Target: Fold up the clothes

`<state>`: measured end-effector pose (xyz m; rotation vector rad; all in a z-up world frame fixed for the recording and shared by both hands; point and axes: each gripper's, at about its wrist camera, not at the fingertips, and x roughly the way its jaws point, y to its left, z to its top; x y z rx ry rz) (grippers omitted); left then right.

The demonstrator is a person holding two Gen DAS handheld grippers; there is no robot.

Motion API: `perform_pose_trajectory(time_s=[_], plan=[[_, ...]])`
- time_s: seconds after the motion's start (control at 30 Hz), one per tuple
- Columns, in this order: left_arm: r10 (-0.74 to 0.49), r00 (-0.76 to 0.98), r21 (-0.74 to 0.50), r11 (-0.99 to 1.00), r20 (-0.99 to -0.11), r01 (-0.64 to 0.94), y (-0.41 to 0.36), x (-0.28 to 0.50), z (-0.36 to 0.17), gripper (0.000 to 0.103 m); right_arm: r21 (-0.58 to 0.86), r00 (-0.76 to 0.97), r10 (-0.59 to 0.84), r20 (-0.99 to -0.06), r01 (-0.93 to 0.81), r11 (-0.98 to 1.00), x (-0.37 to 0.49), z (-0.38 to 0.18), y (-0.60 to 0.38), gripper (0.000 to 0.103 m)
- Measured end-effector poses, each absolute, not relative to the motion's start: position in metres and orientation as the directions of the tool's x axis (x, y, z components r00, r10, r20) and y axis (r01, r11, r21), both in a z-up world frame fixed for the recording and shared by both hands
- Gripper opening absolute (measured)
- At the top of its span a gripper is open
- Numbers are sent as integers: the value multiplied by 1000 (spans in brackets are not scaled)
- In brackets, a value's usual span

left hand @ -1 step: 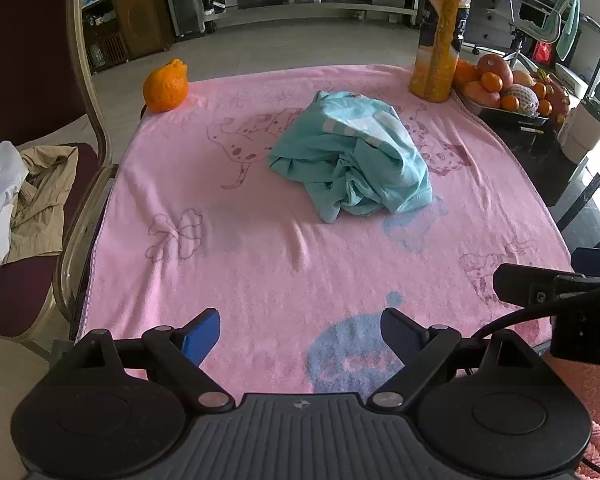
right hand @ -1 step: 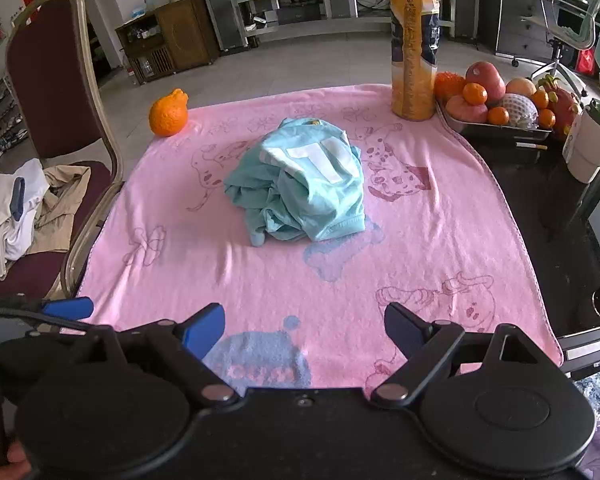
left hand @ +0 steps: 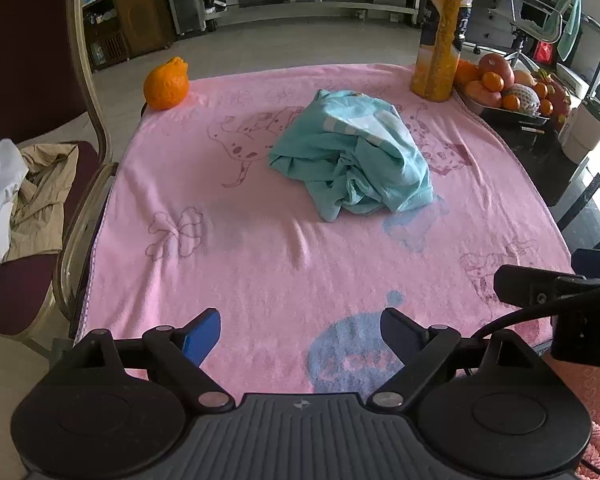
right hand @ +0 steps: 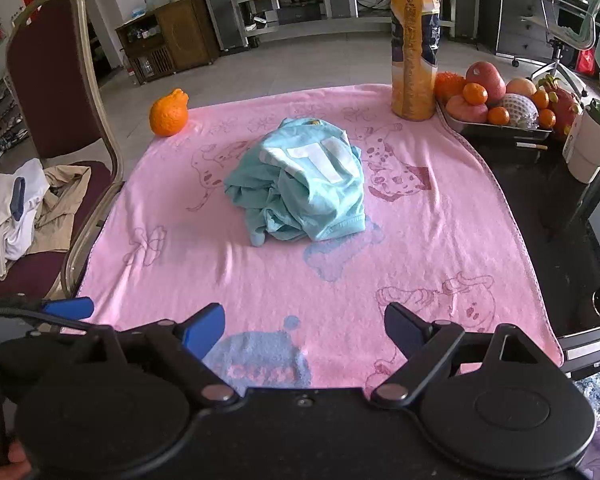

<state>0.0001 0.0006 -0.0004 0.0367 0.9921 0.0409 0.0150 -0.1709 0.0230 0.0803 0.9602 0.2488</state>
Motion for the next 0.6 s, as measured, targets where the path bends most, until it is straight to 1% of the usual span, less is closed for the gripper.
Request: perform_pose_trajectory(time_s=[0.03, 0.23, 0.27, 0.6], plan=[[50, 545, 48, 999, -837, -19, 1, 0, -1, 87, 177, 560, 246, -791, -176, 968, 15, 23, -171, 87], [42, 534, 35, 999, -844, -23, 3, 1, -2, 87, 167, 560, 237, -794, -174, 971, 8, 24, -171, 87], [41, 532, 33, 999, -846, -24, 3, 1, -2, 87, 165, 541, 233, -808, -171, 971, 15, 22, -170, 87], [40, 527, 29, 999, -849, -29, 5, 2, -3, 87, 171, 539, 236, -808, -168, 971, 16, 21, -172, 87]])
